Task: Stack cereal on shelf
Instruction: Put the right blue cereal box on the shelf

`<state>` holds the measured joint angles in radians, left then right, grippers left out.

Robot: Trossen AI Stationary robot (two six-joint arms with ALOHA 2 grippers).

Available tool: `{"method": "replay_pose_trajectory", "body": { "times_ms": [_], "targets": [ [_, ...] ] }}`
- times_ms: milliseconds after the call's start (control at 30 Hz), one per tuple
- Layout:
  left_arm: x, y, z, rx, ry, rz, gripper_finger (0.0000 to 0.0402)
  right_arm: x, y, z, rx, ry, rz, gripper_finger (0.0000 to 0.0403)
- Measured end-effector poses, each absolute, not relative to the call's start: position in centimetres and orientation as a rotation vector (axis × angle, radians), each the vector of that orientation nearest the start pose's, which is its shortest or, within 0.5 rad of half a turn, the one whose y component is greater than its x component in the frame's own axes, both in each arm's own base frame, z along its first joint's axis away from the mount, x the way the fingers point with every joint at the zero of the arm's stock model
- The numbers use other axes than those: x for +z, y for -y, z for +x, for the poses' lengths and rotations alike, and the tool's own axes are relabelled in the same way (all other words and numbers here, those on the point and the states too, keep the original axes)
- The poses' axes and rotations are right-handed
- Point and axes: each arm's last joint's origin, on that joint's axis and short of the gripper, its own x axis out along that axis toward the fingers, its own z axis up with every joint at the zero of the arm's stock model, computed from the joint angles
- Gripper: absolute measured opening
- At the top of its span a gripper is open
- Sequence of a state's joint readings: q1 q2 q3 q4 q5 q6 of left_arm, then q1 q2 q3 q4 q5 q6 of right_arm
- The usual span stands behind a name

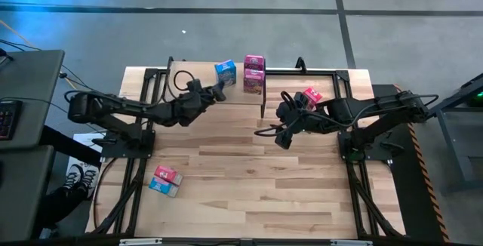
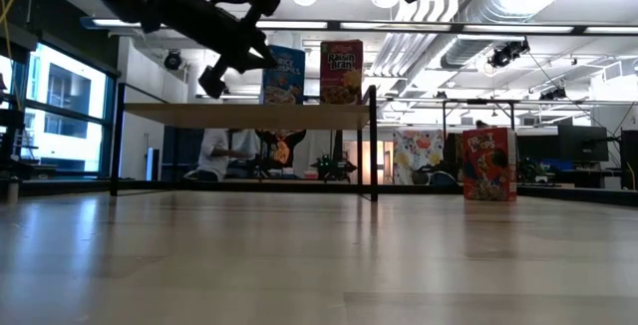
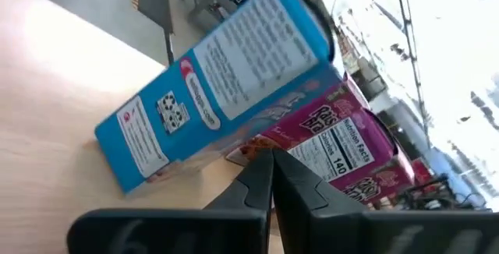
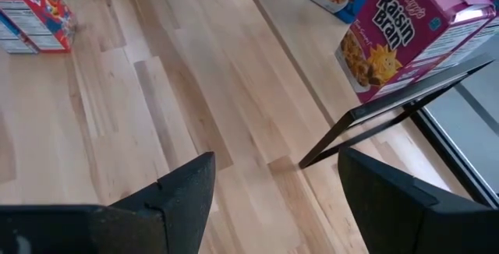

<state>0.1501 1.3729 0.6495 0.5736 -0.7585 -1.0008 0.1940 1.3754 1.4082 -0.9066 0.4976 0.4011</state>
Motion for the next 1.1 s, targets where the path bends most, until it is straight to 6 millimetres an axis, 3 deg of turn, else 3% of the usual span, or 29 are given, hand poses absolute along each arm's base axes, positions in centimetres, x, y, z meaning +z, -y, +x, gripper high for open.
{"method": "replay_pose_trajectory", "body": {
  "times_ms": [233, 1100],
  "targets": [
    [22.8, -6.7, 28.0, 0.837, 0.367, -0.944, 0.0000, 35.9, -3.9, 26.9, -0.440, -0.749, 0.077, 0.0259],
    [22.4, -8.6, 27.4, 1.000, 0.400, -0.903, 0.0000, 36.0, -3.9, 27.0, -0.447, -0.729, 0.083, 0.0259]
  ]
}}
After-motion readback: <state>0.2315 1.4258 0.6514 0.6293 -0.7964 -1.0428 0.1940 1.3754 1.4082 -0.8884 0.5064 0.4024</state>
